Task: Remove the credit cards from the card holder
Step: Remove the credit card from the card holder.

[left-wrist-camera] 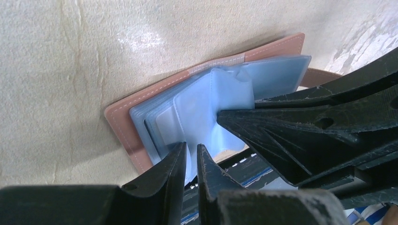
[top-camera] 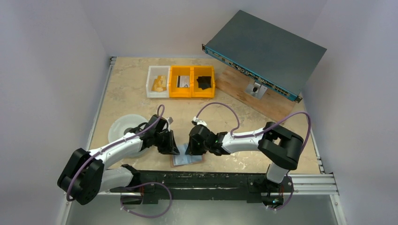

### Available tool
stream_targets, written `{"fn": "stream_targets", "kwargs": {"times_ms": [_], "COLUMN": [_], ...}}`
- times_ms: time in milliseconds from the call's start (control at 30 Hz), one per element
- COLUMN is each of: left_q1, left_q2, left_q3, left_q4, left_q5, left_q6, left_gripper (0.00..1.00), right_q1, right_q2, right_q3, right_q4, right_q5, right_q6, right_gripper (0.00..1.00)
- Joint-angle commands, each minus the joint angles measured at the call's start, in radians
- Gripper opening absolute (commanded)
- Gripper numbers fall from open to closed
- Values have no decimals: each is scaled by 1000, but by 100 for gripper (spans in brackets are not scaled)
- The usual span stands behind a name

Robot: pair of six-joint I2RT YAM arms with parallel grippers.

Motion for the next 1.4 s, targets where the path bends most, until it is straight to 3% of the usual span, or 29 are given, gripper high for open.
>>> {"fn": "stream_targets", "kwargs": {"times_ms": [0, 200, 367, 567, 867, 1100, 1367], "left_q1": [-6, -8, -10, -11, -12, -36, -116], "left_q2": [27, 47, 26, 1, -30, -23, 78], "left_q3": [-3, -3, 11, 31, 60, 79, 115], "left_q4": [54, 81, 73, 54, 48, 102, 229], "left_q5": [-9, 11, 10, 18, 74, 118, 137], "left_q6": [-3, -6, -11, -10, -6, -46, -127], "left_gripper": [14, 15, 0, 0, 0, 17, 27], "right_q1": [2, 0, 0, 0, 0, 0, -2], "right_q2": [51, 37, -14, -93, -181, -244, -353], "right_q3": [-39, -42, -5, 63, 108, 113, 82], "right_q4": [-72, -72, -83, -153, -230, -298, -377], "right_q5": [-20, -22, -12, 12, 50, 114, 203], "right_q6": [-4, -5, -30, -62, -69, -69, -50], "right_gripper": [3, 5, 15, 36, 47, 47, 47]}}
